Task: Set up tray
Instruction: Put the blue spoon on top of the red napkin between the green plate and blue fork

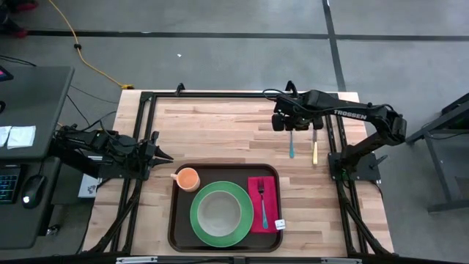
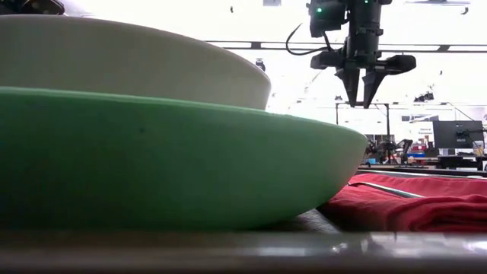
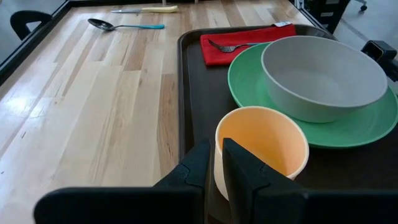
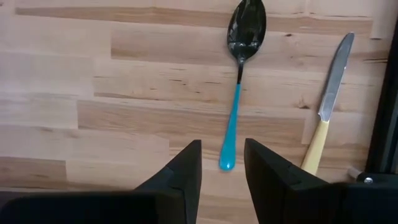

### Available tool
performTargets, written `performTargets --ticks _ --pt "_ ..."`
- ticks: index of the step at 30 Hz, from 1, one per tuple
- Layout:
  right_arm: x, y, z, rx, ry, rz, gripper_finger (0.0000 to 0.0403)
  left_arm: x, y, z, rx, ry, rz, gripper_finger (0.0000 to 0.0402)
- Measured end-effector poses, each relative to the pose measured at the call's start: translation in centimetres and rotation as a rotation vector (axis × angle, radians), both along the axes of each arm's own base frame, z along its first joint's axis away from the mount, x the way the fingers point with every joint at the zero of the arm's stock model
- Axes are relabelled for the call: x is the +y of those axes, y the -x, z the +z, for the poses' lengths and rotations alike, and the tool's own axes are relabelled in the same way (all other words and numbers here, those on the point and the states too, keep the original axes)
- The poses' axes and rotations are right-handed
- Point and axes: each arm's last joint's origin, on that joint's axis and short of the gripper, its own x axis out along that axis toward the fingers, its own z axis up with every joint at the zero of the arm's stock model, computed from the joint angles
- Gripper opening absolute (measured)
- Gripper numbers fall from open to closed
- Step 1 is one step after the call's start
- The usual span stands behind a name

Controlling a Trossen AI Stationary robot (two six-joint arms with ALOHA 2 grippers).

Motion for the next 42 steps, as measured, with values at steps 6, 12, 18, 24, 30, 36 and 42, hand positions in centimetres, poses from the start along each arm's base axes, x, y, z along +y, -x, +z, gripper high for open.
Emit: performTargets --ticks 6,12,18,24,30,36,42 --pt "-0.8 0.5 -1.6 0.021 -0.022 0.005 0.0099 0.0 0.0 0.0 0.000 0.000 0.000 0.0074" --pt "-1.6 0.9 -3.9 -0.021 -0.066 -0.009 0.0099 0.0 0.0 0.0 0.000 0.000 0.000 0.0074" --pt "-2.1 1.4 -6.6 -0.069 -0.108 0.006 0.0099 0.0 0.0 0.0 0.000 0.000 0.000 0.0074" --pt "-2.4 2.1 -8.3 -0.058 -0.111 0.008 0.0099 0.0 0.0 0.0 0.000 0.010 0.005 0.0074" --pt "-2.4 2.3 -8.8 -0.065 -0.115 0.015 0.0099 0.0 0.0 0.0 0.001 0.023 0.011 0.0074" --pt "-2.7 1.8 -8.7 -0.112 -0.078 0.040 0.0099 0.0 0.0 0.0 0.001 0.023 0.011 0.0074" --pt "-2.7 1.8 -8.7 -0.109 -0.075 0.056 0.0099 0.0 0.0 0.0 0.001 0.023 0.011 0.0074"
